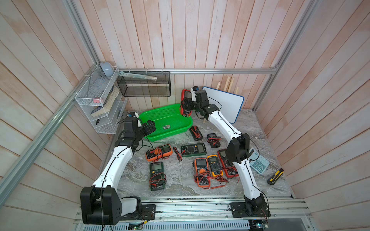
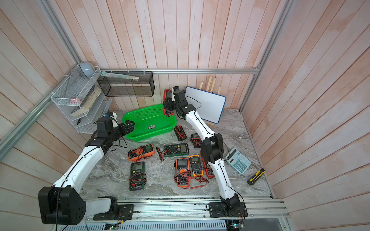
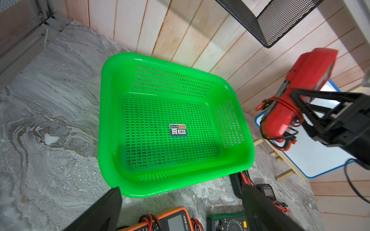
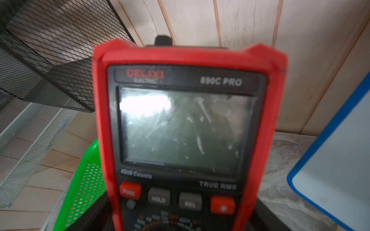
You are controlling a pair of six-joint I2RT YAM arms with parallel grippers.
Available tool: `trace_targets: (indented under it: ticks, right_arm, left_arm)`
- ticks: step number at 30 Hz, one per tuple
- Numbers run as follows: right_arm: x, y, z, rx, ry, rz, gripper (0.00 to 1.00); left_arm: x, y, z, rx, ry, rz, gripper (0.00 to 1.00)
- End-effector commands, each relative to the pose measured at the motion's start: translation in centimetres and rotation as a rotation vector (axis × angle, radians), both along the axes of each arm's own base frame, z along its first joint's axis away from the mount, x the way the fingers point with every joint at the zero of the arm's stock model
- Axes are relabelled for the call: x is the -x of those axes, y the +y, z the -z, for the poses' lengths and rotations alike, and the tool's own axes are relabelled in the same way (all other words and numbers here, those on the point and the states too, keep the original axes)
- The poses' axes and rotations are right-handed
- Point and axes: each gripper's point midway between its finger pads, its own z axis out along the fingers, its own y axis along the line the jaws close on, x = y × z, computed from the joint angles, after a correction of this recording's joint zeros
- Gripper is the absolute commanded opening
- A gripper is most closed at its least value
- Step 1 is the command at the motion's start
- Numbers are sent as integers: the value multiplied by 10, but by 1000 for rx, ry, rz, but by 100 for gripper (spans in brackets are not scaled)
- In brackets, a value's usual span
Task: Put the multimeter into the basket
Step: Place the multimeter in the basket.
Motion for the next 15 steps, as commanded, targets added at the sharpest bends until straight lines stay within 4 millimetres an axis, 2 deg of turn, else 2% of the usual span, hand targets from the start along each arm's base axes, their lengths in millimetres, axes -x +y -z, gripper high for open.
trace_targets:
  ticks: [1, 8, 15]
  right_arm:
    - [-11, -1, -31, -4, -127, -22, 37]
    - [-14, 14, 18, 68, -105, -78, 36]
    - [0, 34, 59, 157, -64, -132, 36]
  left_arm:
    - [-2, 0, 0, -8, 4, 4, 100]
    - [-3, -2, 3, 3, 14, 7, 100]
    - [-4, -6, 7, 10, 25, 11, 100]
